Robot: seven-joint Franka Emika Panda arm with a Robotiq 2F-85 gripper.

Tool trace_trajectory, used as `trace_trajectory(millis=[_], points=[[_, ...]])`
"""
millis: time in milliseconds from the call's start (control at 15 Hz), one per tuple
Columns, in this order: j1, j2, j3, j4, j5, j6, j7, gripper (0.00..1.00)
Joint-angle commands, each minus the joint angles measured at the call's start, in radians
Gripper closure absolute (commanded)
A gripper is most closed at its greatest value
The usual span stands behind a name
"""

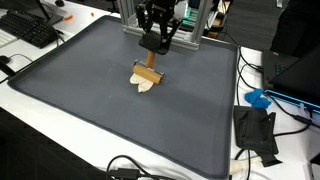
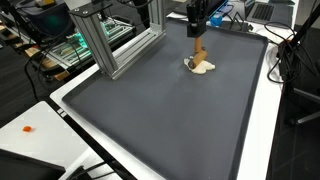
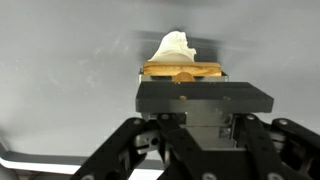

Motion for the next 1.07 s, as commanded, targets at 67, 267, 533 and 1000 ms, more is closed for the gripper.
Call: trace_trajectory(millis=[67, 267, 533, 1000], points=[[0.0, 0.008, -0.002, -0.041, 0.022, -0.119, 0.009, 0.77], [0.0, 0.01, -0.005, -0.024, 0.031, -0.153, 0.071, 0.77], [-0.005, 0.018, -0.012, -0.025, 0.029, -0.08, 0.192, 0.77], [-0.007, 0.034, -0.027, -0.04, -0.018, 0.05, 0.349, 0.77]])
